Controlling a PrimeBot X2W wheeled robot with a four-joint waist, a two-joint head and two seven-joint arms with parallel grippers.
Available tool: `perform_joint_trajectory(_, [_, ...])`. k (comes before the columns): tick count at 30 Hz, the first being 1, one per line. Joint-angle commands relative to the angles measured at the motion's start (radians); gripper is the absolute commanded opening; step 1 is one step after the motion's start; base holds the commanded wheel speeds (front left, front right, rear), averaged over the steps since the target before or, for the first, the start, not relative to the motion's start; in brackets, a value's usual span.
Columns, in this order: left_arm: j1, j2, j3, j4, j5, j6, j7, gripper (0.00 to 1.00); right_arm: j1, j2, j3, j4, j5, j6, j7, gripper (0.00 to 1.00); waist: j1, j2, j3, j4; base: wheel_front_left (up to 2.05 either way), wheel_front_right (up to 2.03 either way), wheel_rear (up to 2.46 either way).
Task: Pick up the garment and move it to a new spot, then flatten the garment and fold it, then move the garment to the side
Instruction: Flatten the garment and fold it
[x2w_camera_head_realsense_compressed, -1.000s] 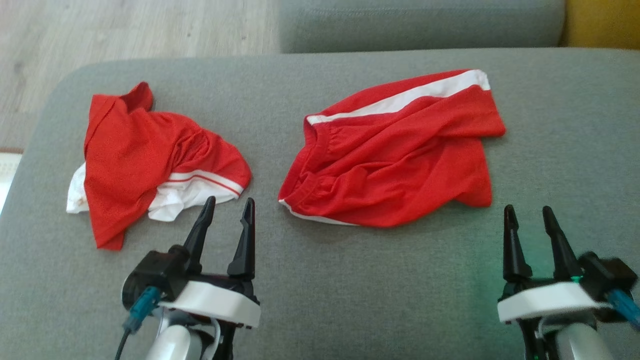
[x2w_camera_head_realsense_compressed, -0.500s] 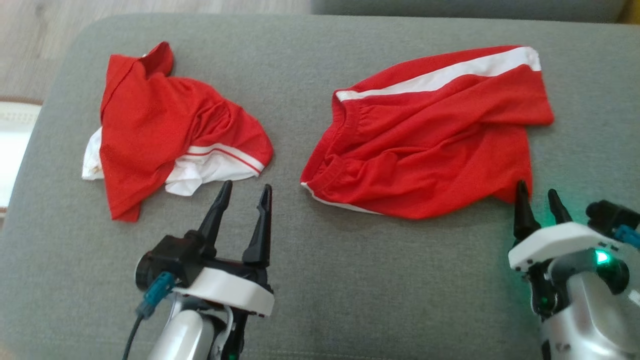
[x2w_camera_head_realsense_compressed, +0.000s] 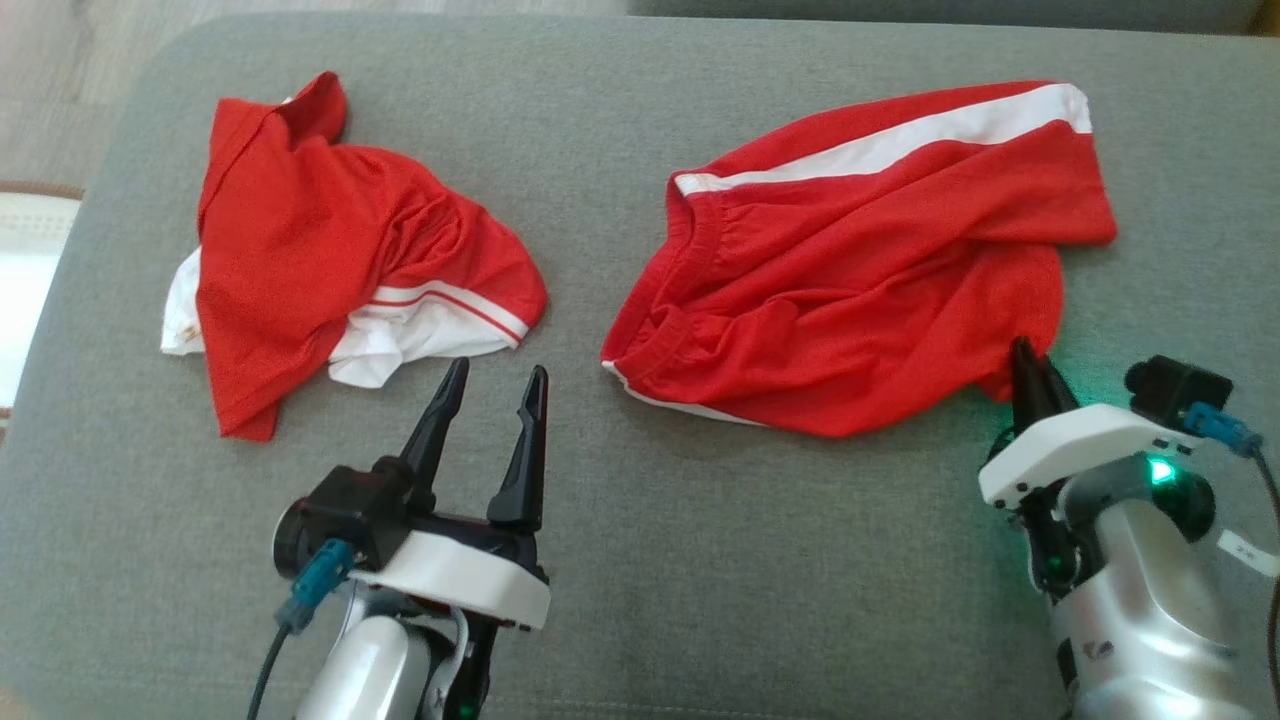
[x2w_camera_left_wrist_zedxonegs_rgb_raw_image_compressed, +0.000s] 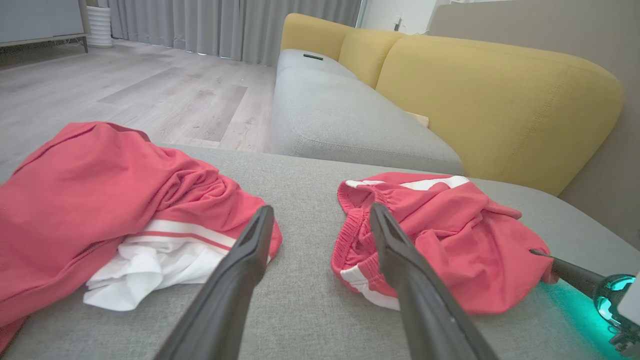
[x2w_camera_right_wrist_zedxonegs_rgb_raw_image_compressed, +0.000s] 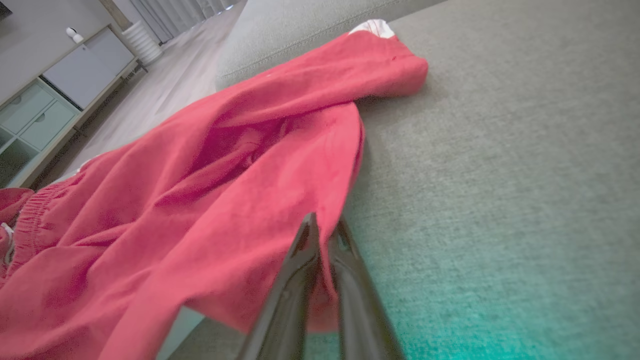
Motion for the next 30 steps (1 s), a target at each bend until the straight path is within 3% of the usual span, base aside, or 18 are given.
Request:
perform_joint_trajectory(1, [-0.041, 0.001, 0.030, -0.028, -0.008, 0.001, -0.012, 1.00, -0.028, -0.005, 0.041, -0.024, 0.009, -0.001, -0.026, 0.00, 0.0000, 0.0000, -0.006, -0.010, 0.00, 0.00, 0.00])
perform_joint_trajectory(8, [-0.027, 0.001, 0.036, -0.025, -0.003, -0.001, -0.012, 1.00, 0.001, -0.025, 0.100, -0.065, 0.037, -0.001, -0.095, 0.00, 0.0000, 0.0000, -0.042, -0.049, 0.00, 0.00, 0.00])
perform_joint_trajectory(16, [0.005, 0.001, 0.043, -0.026, -0.003, 0.000, -0.012, 1.00, 0.097, -0.061, 0.106, -0.202, 0.058, -0.001, -0.115, 0.00, 0.0000, 0.0000, -0.106, -0.084, 0.00, 0.00, 0.00])
perform_joint_trajectory(30, [0.030, 0.001, 0.037, -0.044, -0.005, 0.000, -0.012, 1.00, 0.290, -0.077, -0.006, -0.559, -0.008, -0.001, 0.038, 0.00, 0.0000, 0.0000, -0.127, -0.087, 0.00, 0.00, 0.00])
